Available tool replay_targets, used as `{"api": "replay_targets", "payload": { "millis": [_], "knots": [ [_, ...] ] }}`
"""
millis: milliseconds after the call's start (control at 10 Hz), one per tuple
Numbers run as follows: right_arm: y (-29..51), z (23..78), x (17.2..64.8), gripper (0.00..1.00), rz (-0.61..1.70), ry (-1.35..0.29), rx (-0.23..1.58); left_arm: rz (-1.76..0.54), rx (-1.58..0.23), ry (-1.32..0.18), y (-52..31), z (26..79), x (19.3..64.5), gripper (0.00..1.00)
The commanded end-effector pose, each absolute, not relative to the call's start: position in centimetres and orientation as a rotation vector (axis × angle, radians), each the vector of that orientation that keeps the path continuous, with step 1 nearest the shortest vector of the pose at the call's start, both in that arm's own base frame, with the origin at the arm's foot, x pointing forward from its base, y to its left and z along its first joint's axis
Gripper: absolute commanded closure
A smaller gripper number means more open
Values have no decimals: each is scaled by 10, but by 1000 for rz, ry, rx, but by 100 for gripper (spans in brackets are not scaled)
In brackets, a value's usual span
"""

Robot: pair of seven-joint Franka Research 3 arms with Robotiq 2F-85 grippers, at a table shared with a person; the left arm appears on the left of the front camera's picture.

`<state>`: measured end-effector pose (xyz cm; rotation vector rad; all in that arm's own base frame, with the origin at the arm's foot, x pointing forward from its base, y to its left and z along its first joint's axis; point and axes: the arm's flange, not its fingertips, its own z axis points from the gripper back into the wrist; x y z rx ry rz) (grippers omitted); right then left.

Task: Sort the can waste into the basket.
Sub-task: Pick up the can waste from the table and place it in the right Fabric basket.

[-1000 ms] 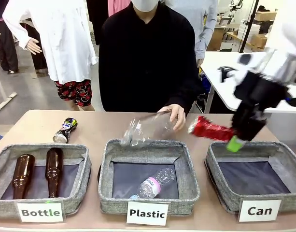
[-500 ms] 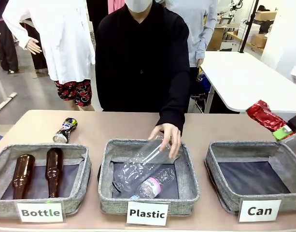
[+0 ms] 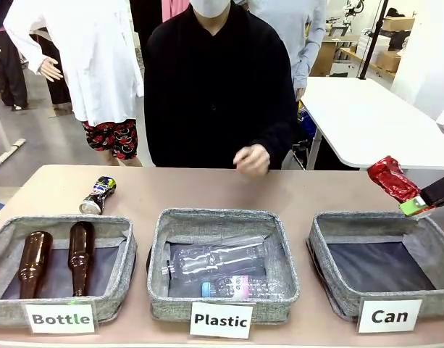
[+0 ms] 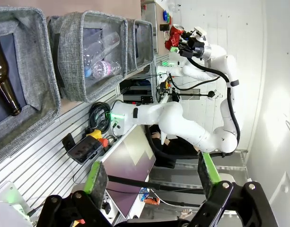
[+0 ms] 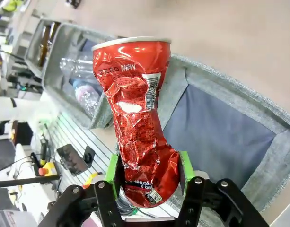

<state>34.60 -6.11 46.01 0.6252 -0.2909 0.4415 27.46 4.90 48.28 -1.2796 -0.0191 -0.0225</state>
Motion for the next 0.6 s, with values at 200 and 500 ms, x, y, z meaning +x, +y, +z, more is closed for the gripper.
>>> {"api": "replay_targets", "payload": {
  "millis": [200, 500],
  "knots": [
    [-50, 461, 356, 0, 425, -268, 601, -17, -1287, -10, 49, 485, 272, 0],
    [-48, 460, 359, 0, 432, -269, 588, -17, -1287, -10, 49, 485, 272, 0]
  ]
}}
